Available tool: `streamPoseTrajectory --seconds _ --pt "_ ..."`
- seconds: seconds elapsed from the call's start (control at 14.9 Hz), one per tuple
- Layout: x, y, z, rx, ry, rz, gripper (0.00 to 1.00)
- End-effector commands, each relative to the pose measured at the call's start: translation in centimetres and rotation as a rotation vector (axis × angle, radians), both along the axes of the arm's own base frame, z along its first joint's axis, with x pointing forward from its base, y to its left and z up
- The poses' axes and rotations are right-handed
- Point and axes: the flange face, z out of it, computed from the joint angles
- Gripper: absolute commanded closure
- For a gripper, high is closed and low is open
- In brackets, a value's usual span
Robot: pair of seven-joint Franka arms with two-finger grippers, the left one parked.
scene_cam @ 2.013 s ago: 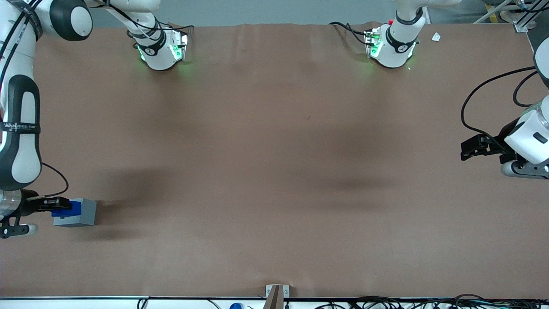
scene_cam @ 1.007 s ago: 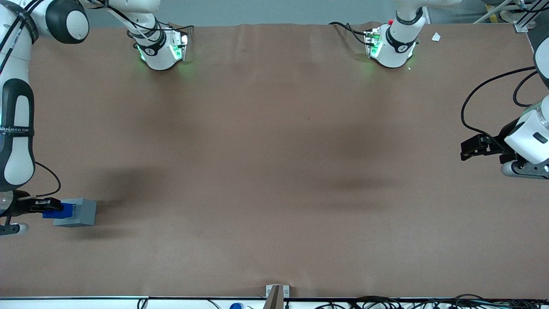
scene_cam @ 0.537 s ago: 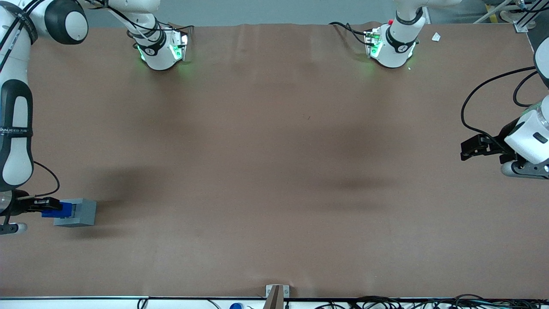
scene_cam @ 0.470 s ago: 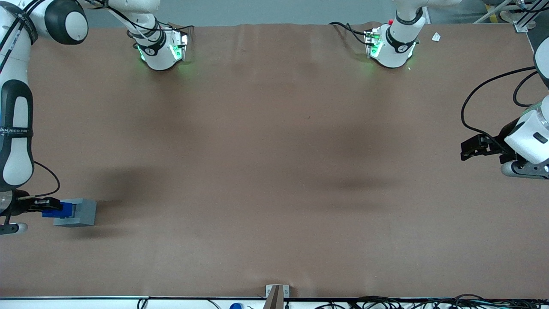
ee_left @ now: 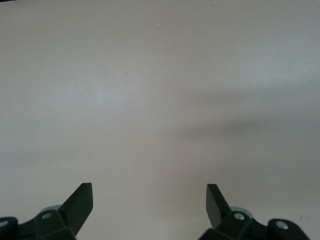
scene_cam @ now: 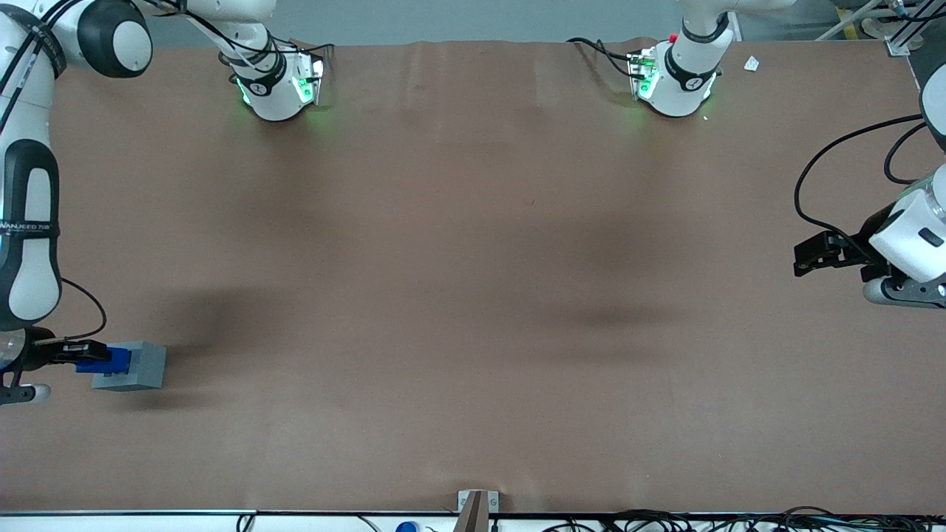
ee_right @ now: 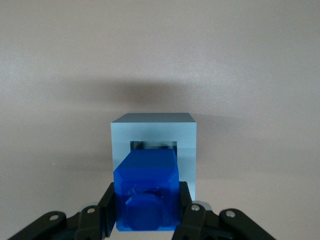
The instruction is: Insert blue part into gray base with right arm
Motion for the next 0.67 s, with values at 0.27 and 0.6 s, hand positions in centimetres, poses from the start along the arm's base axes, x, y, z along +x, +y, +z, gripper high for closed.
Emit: streamPoseTrajectory --seconds 0.27,0.6 --pt "-0.15 0.31 -0.57 0.015 0.008 -0.016 1.00" --pt "-0.33 0.23 -1.04 0.018 0.017 -0.018 1.00"
